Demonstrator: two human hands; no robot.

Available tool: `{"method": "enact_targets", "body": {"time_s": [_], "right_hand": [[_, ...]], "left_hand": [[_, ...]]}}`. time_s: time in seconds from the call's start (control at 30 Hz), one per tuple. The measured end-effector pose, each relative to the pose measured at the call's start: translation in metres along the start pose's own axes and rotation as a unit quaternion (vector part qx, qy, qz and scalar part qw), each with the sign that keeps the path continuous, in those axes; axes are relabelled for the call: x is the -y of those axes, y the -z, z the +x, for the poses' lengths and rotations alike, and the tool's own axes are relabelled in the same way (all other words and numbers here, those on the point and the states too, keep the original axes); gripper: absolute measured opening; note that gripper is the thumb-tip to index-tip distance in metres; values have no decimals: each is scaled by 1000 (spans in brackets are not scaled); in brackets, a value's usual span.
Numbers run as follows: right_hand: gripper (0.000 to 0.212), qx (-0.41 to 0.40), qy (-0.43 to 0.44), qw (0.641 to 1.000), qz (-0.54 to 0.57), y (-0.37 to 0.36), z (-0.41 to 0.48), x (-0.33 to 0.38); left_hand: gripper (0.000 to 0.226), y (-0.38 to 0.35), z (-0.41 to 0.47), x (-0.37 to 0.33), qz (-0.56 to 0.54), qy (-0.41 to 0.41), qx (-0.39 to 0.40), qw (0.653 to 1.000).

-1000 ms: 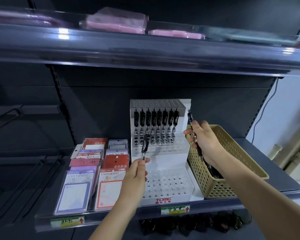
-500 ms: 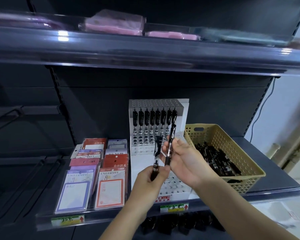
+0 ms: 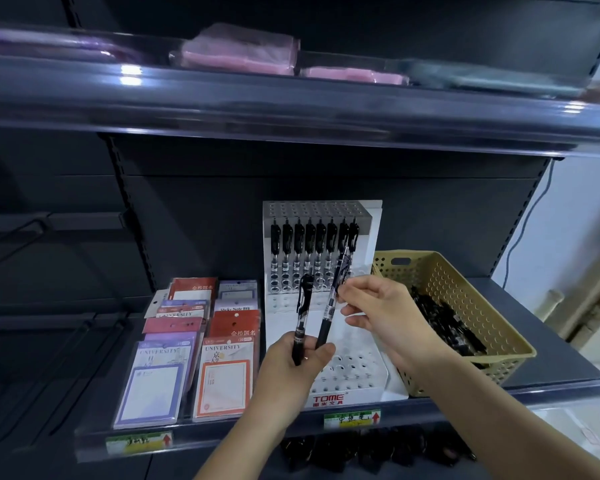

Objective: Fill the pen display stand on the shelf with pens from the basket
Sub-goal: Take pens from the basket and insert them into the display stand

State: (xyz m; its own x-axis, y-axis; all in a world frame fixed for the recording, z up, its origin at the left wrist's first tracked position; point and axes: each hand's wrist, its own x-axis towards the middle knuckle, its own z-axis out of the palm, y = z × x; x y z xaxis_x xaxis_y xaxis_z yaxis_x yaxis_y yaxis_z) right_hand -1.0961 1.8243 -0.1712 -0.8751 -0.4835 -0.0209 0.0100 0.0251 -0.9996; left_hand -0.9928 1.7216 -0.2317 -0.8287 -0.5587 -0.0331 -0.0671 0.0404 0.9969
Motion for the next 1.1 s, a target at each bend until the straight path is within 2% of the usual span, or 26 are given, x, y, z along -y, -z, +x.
{"method": "enact_targets", "body": {"time_s": [0.2, 0.3, 0.37, 0.43, 0.63, 0.8, 0.97, 1.1], "right_hand": [[3, -2, 20, 998, -62, 11, 6, 22], [7, -80, 68, 990, -93, 26, 19, 44], [9, -152, 106, 976, -113, 37, 36, 54], [8, -188, 138, 962, -140, 42, 51, 58], [7, -172, 148, 946, -230, 35, 71, 52], [7, -169, 138, 946, -238, 32, 82, 45], [20, -139, 107, 941, -289, 30, 87, 34], [13, -121, 80, 932, -331, 30, 93, 21]], "left_hand": [[13, -1, 2, -3, 6, -7, -5, 1000], [15, 3, 2, -3, 18, -9, -13, 1000], [19, 7, 2, -2, 23, -2, -22, 999], [26, 10, 3, -1, 33, 4, -29, 999], [41, 15, 5, -3, 58, -6, -43, 997], [25, 20, 6, -7, 58, 0, -44, 997], [23, 25, 9, -10, 62, -2, -44, 997], [24, 28, 9, -8, 62, -4, -39, 997]]}}
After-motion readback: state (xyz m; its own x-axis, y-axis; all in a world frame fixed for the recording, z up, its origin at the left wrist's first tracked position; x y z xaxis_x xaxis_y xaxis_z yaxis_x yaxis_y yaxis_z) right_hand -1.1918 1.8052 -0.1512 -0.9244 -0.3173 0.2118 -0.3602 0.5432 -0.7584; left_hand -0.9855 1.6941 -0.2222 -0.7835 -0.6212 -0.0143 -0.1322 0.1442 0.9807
